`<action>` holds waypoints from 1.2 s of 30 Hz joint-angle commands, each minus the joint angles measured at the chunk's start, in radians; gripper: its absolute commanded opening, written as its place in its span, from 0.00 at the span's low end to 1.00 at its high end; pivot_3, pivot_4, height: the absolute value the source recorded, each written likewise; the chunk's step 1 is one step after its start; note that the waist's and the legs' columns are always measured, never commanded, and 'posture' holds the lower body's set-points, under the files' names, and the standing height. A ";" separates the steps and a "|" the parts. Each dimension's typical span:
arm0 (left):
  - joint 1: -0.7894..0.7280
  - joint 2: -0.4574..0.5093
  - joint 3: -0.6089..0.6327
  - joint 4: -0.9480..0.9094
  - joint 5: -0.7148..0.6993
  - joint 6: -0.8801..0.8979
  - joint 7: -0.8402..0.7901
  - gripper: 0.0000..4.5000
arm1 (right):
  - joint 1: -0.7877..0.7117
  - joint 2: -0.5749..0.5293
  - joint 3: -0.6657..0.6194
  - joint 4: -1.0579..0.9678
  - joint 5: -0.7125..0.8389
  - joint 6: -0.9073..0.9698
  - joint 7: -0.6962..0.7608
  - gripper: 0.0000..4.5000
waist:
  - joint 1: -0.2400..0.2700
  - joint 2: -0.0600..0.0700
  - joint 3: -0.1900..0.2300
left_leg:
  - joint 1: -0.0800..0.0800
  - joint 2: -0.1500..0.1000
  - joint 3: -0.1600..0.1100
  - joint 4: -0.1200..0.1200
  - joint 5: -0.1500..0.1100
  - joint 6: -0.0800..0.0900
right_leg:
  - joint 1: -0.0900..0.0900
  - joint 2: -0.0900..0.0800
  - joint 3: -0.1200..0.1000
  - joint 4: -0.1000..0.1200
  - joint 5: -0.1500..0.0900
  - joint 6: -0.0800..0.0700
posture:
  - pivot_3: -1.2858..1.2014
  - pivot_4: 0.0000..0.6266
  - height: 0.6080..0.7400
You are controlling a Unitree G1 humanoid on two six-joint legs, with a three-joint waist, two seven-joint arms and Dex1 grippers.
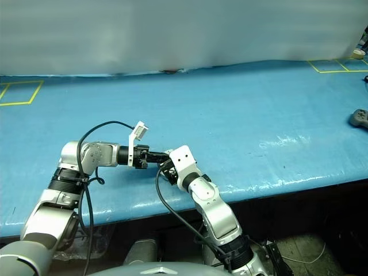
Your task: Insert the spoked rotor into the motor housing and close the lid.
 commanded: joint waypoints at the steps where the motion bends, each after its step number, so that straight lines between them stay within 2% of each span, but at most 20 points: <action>1: -0.014 0.001 -0.036 0.011 0.035 -0.015 0.001 0.00 | 0.018 -0.007 -0.022 0.038 -0.014 0.019 -0.018 0.68 | 0.000 0.000 0.000 | 0.000 0.000 0.000 0.000 0.000 0.000 | 0.000 0.000 0.000 0.000 0.000 0.000 | 0.52 0.24 1.00; 15: -0.134 -0.014 -0.171 0.155 0.164 -0.051 -0.032 0.00 | 0.023 -0.004 -0.022 0.008 -0.007 0.020 -0.019 0.68 | 0.005 0.000 0.000 | 0.000 0.000 0.000 0.001 0.000 0.000 | 0.001 0.000 0.000 0.000 0.000 0.000 | 0.52 0.24 1.00; 26: -0.127 -0.018 -0.185 0.162 0.175 -0.061 -0.071 0.00 | 0.064 -0.032 -0.028 -0.055 0.006 0.026 0.002 0.68 | 0.009 0.000 0.000 | -0.001 -0.002 -0.001 -0.001 -0.001 0.000 | 0.000 -0.002 0.000 -0.001 -0.003 0.002 | 0.52 0.24 1.00; 28: -0.122 -0.016 -0.183 0.158 0.174 -0.064 -0.074 0.00 | 0.070 -0.036 -0.028 -0.059 0.008 0.026 0.006 0.83 | 0.009 0.000 0.000 | -0.001 -0.003 -0.001 -0.001 -0.001 0.001 | 0.000 -0.002 0.000 -0.001 -0.003 0.003 | 0.52 0.24 1.00; 31: -0.115 -0.014 -0.176 0.149 0.171 -0.065 -0.074 0.00 | 0.074 -0.038 -0.031 -0.068 0.011 0.027 0.011 0.99 | 0.006 0.000 0.000 | -0.001 -0.003 -0.001 -0.001 -0.001 0.001 | 0.001 -0.002 0.000 -0.001 -0.003 0.003 | 0.52 0.24 1.00; 36: -0.106 -0.010 -0.171 0.145 0.172 -0.071 -0.074 0.00 | 0.078 -0.041 -0.037 -0.082 0.017 0.025 0.019 0.99 | 0.006 0.000 0.000 | 0.000 -0.002 -0.002 0.000 -0.001 0.001 | 0.001 -0.001 -0.001 0.001 -0.004 0.002 | 0.52 0.24 1.00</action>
